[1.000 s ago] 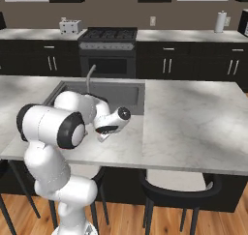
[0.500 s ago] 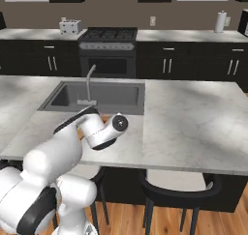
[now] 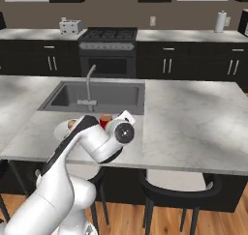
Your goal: Pick up the brewed coffee from the coffee machine and place it next to the breakfast plate on the dining counter.
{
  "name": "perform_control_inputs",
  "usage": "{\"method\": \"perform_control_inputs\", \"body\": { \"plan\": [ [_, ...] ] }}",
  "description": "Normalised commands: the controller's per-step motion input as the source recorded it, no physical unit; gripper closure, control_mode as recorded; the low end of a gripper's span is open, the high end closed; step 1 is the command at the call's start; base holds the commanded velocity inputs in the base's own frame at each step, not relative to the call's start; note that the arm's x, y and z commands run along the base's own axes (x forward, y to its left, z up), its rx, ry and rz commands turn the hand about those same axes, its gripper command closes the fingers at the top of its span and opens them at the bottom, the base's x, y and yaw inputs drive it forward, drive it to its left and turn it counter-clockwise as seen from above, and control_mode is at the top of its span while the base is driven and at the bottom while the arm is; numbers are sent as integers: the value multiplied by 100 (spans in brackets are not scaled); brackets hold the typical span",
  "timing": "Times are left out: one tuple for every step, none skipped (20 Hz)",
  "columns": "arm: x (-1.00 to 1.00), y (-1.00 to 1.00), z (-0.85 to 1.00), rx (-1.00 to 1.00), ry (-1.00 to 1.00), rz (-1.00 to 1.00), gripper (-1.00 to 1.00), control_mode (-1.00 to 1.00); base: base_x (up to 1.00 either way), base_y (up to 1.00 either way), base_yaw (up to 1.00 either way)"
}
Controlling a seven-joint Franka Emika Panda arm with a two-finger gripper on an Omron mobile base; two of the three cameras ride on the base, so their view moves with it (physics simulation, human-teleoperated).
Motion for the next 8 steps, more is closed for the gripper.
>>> {"method": "perform_control_inputs", "body": {
  "plan": [
    [-19, -44, 100, 18, -13, 5, -100, -100, 0, 0, 0],
    [-26, -42, 100, 19, -15, 6, -100, -100, 0, 0, 0],
    [-31, -42, 100, 20, -16, 7, -100, -100, 0, 0, 0],
    [-47, -49, 76, 23, -20, 10, -100, -100, 0, 0, 0],
    [-56, -26, 57, 12, -24, 0, -100, -100, 0, 0, 0],
    [-41, -39, 0, 26, -23, 0, -100, -100, 0, 0, 0],
    [-37, -42, 0, 27, -19, 0, -100, -100, 0, 0, 0],
    [-36, -43, 0, 27, -19, 0, -100, -100, 0, 0, 0]
  ]
}}
